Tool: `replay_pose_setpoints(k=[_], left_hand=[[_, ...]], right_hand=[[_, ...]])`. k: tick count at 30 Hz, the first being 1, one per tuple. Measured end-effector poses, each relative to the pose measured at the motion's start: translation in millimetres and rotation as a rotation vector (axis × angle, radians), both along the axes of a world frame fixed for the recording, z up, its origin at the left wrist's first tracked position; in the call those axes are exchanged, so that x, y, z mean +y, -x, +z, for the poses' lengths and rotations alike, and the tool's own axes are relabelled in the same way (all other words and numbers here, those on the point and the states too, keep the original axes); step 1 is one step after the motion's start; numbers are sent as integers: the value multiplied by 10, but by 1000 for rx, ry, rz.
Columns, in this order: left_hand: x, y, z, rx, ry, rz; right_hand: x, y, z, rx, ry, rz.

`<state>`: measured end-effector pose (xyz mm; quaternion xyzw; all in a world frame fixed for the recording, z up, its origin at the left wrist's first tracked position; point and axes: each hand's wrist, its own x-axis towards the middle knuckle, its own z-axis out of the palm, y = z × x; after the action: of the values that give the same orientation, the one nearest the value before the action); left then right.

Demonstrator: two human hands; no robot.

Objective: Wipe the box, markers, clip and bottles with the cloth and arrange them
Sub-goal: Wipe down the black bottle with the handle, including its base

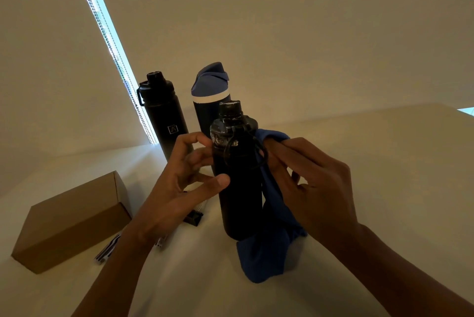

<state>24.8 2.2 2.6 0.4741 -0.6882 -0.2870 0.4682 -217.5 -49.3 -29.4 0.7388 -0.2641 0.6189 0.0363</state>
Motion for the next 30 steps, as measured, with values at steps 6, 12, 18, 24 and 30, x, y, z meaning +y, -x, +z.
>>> replay_pose_setpoints(k=[6, 12, 18, 24, 30], left_hand=[[-28, 32, -21, -11, 28, 31], [-42, 72, -86, -88, 8, 55], [-82, 96, -147, -100, -15, 21], [-71, 139, -157, -70, -59, -58], [-103, 150, -192, -65, -45, -73]], right_hand=[[104, -24, 71, 25, 7, 8], [103, -67, 47, 6, 39, 16], [115, -71, 16, -3, 33, 28], [89, -37, 15, 32, 82, 2], [29, -22, 26, 50, 133, -57]])
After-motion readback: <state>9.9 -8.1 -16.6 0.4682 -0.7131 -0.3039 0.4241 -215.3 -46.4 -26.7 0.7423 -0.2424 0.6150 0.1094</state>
